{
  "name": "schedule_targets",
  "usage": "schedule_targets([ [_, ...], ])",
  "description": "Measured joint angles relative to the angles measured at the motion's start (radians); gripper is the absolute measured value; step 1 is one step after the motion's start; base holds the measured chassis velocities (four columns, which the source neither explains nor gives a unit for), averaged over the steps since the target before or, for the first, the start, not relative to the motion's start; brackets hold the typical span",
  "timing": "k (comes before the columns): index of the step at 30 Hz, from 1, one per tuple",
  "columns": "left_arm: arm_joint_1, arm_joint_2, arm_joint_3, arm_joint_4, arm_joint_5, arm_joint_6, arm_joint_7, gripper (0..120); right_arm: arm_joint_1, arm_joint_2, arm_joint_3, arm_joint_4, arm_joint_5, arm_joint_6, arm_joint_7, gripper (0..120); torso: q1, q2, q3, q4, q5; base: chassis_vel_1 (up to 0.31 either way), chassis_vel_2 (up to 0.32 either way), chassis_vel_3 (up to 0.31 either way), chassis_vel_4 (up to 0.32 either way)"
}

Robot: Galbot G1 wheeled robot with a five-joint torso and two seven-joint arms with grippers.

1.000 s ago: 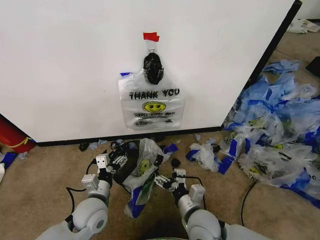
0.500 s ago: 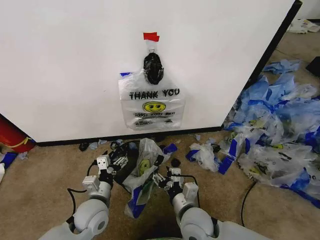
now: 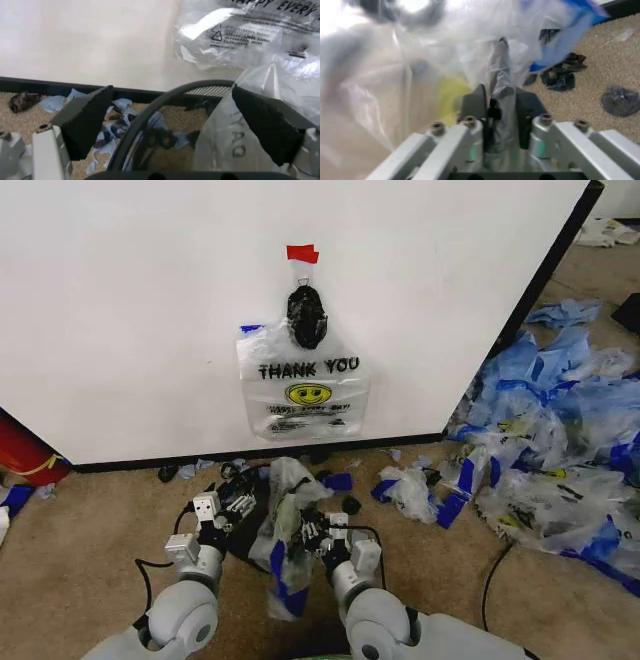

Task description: Pick up the garbage bag from the wall and place it over the trash bin.

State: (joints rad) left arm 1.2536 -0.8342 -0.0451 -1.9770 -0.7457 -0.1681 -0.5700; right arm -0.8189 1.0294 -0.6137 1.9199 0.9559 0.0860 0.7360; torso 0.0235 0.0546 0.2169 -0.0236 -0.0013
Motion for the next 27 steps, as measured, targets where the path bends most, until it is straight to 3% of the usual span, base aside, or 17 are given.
schedule_targets([
  [4, -0.007, 0.001, 0.001, 0.001, 0.0, 0.0, 0.002, 94, 0.0, 0.006, 0.0, -0.001, -0.001, 0.0, 0.002, 1, 0.0, 0.0, 0.0, 0.0002, 0.0001, 0.0, 0.0, 0.0, 0.0],
  [9, -0.014, 0.016, 0.0, -0.023, -0.014, 0.008, 0.006, 94, -0.007, 0.008, 0.013, -0.001, -0.014, 0.002, 0.004, 0, 0.0, 0.0, 0.0, 0.0, 0.0001, 0.0, 0.0, 0.0, 0.0],
  [17, 0.006, 0.095, -0.021, -0.236, -0.15, 0.083, -0.015, 94, -0.01, 0.0, 0.039, -0.016, -0.059, 0.012, 0.004, 0, 0.0, 0.0, 0.0, 0.0, 0.0001, 0.0, 0.0, 0.0, 0.0],
  [22, 0.011, 0.195, -0.016, -0.397, -0.341, 0.127, -0.036, 94, -0.01, -0.006, 0.055, -0.017, -0.075, 0.013, 0.009, 0, 0.0, 0.0, 0.0, 0.0, 0.0004, 0.0, 0.0, 0.0, 0.0],
  [23, 0.011, 0.195, -0.016, -0.397, -0.341, 0.127, -0.036, 94, -0.01, -0.006, 0.055, -0.017, -0.075, 0.013, 0.009, 0, 0.0, 0.0, 0.0, 0.0, 0.0004, 0.0, 0.0, 0.0, 0.0],
  [25, 0.0, 0.23, 0.006, -0.445, -0.479, 0.144, -0.051, 94, -0.011, -0.006, 0.061, -0.017, -0.076, 0.013, 0.011, 0, 0.0, 0.0, 0.0, 0.0001, 0.0003, 0.0, 0.0, 0.0, 0.0],
  [27, -0.03, 0.251, 0.04, -0.456, -0.547, 0.15, -0.053, 94, -0.013, -0.006, 0.064, -0.013, -0.077, 0.013, 0.012, 0, 0.0, 0.0, 0.0, -0.0001, 0.0001, 0.0, 0.0, 0.0, 0.0],
])
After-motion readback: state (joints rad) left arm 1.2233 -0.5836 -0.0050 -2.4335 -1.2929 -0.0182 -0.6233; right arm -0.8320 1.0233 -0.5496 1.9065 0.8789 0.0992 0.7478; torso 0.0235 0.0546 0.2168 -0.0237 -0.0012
